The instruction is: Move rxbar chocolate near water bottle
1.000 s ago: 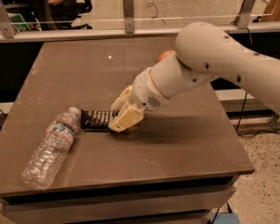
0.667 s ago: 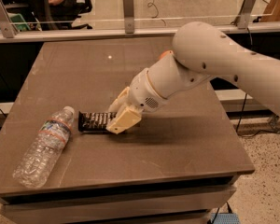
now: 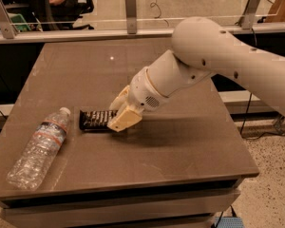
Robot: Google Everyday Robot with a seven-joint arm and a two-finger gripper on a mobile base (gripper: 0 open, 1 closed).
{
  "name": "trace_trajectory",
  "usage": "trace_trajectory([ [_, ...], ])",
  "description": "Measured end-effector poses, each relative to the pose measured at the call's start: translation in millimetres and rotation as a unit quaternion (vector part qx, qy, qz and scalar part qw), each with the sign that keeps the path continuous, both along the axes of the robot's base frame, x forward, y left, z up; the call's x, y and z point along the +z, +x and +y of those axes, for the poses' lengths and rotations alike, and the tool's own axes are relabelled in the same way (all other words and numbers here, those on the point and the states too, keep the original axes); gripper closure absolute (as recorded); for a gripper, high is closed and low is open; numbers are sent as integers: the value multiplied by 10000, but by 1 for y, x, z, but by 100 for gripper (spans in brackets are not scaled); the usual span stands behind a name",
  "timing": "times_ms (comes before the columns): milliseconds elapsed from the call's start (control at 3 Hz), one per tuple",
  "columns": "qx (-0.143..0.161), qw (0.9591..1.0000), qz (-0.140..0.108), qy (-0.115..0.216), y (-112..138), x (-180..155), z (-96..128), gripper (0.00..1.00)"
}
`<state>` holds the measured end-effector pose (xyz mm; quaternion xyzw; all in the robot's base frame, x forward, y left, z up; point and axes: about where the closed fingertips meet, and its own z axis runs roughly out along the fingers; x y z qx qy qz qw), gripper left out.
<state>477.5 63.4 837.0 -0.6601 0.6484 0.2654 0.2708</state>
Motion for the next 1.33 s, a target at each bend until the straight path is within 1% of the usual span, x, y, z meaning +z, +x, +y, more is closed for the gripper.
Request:
trace_trajectory([
  [333,27,10000,-4,-25,0,1,0,12],
  [667,38,10000,1,-38,-1,1,0,0],
  [1000,21,10000,-15,-21,1,3,-2,0],
  [1333,-255,9992,-282,91,19,20,-27,0],
])
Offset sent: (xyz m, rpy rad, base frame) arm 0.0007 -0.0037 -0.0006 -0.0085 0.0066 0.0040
